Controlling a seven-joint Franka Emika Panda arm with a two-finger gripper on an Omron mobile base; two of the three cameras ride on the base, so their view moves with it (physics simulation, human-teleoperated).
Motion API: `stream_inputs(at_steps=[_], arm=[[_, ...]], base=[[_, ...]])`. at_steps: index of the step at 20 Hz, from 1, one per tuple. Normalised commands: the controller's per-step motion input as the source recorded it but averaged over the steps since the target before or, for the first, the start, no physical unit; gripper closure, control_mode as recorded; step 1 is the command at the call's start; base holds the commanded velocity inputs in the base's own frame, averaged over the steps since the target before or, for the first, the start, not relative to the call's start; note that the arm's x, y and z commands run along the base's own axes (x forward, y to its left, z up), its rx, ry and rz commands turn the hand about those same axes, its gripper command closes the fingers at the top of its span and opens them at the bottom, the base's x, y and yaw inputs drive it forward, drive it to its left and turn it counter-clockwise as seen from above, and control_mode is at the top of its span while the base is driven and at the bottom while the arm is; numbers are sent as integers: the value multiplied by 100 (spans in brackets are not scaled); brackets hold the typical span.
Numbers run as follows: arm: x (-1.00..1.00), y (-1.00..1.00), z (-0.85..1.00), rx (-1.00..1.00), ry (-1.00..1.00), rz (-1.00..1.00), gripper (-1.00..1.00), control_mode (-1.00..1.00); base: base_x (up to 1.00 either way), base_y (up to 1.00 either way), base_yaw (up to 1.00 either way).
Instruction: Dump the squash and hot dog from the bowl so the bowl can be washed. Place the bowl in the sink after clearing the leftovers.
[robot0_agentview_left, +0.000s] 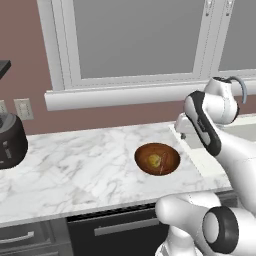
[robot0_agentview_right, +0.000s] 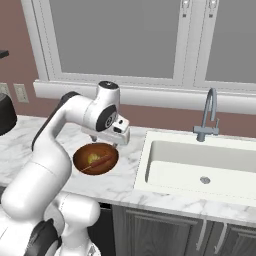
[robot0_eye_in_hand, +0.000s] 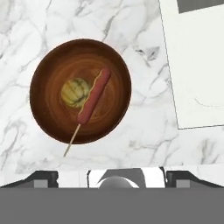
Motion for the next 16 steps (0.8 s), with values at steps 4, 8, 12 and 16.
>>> stream_inputs(at_steps=[4,8,12,16], arm=[[16,-1,-100,0,28,-13,-100,-100],[17,0,-100,1,29,-6,-100,-100],[8,0,-68,11,7,0,-100,-100],[18,0,-29,4,0,0,-100,-100]], base=[[0,0,0],[0,0,0],[0,0,0],[0,0,0]])
